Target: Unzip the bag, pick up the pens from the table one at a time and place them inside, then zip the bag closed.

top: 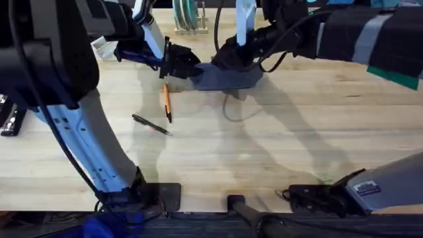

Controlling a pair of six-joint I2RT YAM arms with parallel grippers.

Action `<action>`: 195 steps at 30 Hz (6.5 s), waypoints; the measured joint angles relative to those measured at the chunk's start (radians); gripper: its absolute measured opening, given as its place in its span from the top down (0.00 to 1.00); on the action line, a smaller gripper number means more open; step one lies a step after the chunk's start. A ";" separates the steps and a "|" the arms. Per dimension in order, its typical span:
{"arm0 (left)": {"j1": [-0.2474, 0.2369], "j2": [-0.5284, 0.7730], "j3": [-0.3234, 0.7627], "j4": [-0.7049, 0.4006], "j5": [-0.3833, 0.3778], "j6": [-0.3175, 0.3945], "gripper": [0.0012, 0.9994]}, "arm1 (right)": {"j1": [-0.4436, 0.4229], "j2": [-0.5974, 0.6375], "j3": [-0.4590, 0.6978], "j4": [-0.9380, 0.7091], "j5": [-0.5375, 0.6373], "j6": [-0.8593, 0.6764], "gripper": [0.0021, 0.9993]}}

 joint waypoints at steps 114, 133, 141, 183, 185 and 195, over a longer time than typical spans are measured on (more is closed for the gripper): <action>-0.096 -0.744 0.364 -0.363 -0.753 -1.292 0.00 | -0.155 -0.311 0.486 -0.999 0.204 -0.026 0.97; -0.096 -0.744 0.364 -0.363 -0.753 -1.299 0.00 | -0.155 -0.309 0.486 -1.084 0.207 -0.643 0.97; -0.096 -0.744 0.363 -0.363 -0.753 -1.299 0.00 | -0.155 -0.253 0.486 -1.088 0.203 -0.796 0.97; -0.096 -0.744 0.364 -0.363 -0.753 -1.299 0.00 | -0.167 0.150 0.486 -0.914 0.154 -0.871 0.97; -0.096 -0.744 0.364 -0.363 -0.753 -1.299 0.00 | -0.167 0.171 0.486 -0.908 0.155 -0.873 0.97; -0.096 -0.744 0.364 -0.363 -0.753 -1.299 0.00 | -0.167 0.228 0.486 -0.855 0.154 -0.873 0.97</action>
